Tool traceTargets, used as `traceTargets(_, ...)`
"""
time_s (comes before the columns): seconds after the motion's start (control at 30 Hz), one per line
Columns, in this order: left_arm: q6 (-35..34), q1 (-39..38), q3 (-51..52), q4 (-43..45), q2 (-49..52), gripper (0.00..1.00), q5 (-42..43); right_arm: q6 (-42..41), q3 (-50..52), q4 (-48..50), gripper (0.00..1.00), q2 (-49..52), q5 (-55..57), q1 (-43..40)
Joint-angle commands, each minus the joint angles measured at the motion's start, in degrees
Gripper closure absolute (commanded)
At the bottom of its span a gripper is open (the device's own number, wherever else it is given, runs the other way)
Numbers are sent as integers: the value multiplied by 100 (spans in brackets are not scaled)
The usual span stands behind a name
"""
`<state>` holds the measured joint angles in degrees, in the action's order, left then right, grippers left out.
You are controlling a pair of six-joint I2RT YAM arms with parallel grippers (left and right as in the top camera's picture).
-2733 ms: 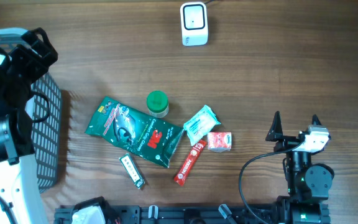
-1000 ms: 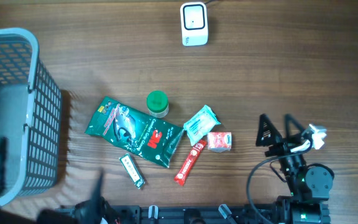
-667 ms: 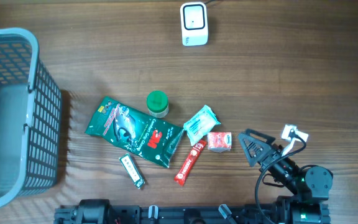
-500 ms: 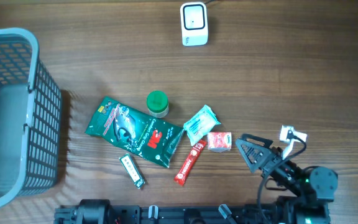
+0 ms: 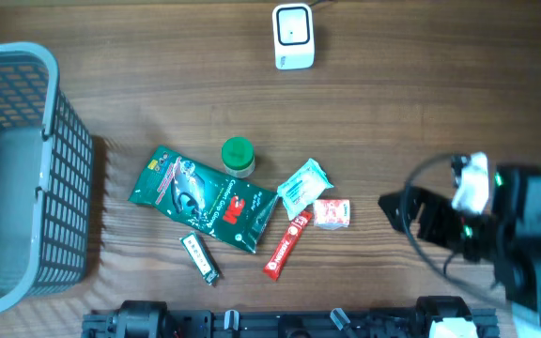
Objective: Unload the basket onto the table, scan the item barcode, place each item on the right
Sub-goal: 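Reach the right gripper toward the red-white Kleenex pack, then grasp the Kleenex pack with the right gripper and lift it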
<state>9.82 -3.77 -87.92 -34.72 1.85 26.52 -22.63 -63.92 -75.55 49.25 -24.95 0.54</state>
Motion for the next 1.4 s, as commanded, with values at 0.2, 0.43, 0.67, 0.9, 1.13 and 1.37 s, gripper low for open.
traceTargets(0.2, 50, -24, 26, 17, -44, 0, -111, -940, 219, 876, 1, 2898, 127, 1084)
traceTargets(0.43, 50, -24, 26, 17, -44, 0, -111, -2205, 1298, 2559, 8, 4229, 566, 2157)
traceTargets(0.67, 50, -24, 26, 17, -44, 0, -111, -2253, 2055, 3587, 23, 4232, 592, 2159)
traceTargets(0.9, 50, -24, 26, 17, -44, 0, -111, -2295, 2267, 4061, 85, 4170, 627, 2157)
traceTargets(1.13, 48, -24, 26, 15, -44, 0, -111, -1228, 1631, 3915, 96, 3176, 654, 2159)
traceTargets(1.37, 50, -24, 26, 13, -44, 0, -114, -1049, 1432, 4448, 96, 857, 1329, 2159)
